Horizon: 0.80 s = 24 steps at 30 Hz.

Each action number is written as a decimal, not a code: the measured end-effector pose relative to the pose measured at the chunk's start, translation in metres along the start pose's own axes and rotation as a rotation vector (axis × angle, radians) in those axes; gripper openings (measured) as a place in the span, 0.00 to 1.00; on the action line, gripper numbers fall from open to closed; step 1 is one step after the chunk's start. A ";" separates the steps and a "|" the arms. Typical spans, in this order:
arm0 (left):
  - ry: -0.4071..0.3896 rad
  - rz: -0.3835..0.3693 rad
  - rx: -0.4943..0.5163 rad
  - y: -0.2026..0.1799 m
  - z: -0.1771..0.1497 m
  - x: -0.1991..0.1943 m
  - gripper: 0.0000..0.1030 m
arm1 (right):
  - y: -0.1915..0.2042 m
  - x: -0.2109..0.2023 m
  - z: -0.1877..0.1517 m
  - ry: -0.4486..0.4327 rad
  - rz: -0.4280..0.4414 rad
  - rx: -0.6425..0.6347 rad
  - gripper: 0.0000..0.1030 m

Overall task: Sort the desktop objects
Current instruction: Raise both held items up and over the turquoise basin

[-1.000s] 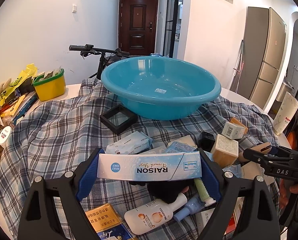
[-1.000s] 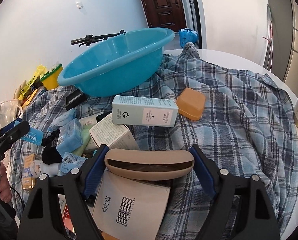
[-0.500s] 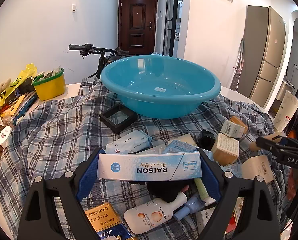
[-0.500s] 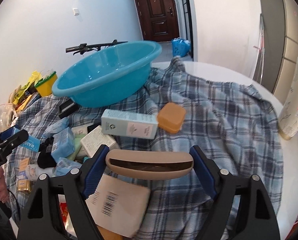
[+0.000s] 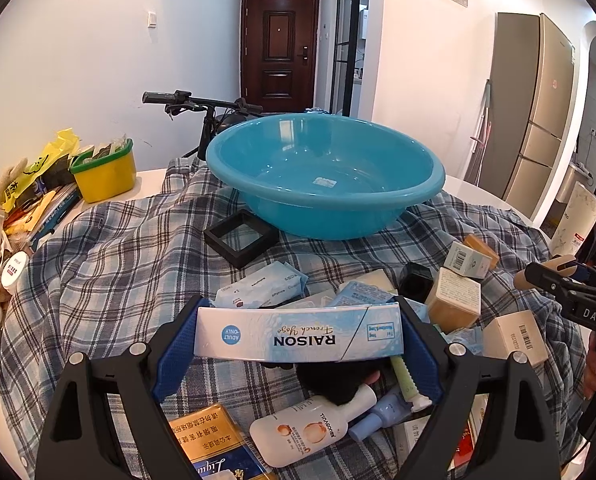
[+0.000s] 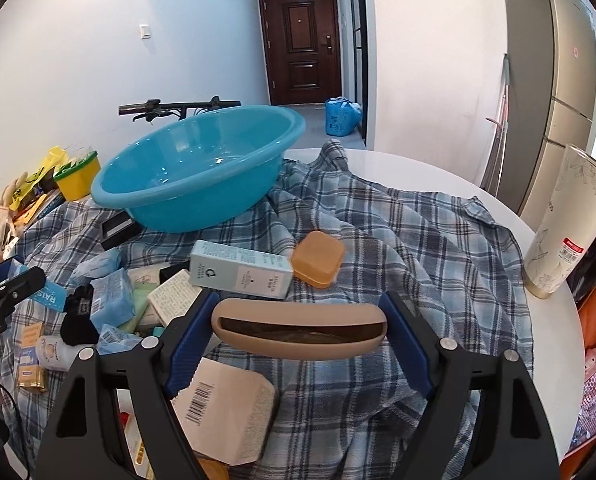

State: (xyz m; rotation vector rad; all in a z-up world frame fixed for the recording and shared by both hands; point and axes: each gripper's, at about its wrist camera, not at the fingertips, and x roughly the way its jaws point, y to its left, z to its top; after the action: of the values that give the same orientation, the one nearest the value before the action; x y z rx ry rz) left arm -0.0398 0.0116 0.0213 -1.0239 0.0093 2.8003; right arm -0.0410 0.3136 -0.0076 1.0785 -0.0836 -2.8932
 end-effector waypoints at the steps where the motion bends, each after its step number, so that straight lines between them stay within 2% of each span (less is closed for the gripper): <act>1: 0.000 0.001 -0.001 0.000 0.000 0.000 0.88 | 0.003 0.000 0.000 -0.001 0.008 -0.006 0.78; 11: -0.015 0.010 0.010 0.001 0.004 -0.003 0.88 | 0.034 -0.003 0.006 -0.021 0.059 -0.078 0.78; 24: -0.218 0.033 0.026 0.002 0.058 -0.048 0.88 | 0.057 -0.048 0.053 -0.208 0.101 -0.111 0.78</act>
State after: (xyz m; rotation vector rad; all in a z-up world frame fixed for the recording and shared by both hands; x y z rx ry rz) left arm -0.0410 0.0056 0.0968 -0.7141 0.0373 2.9175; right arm -0.0378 0.2616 0.0680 0.7326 0.0134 -2.8694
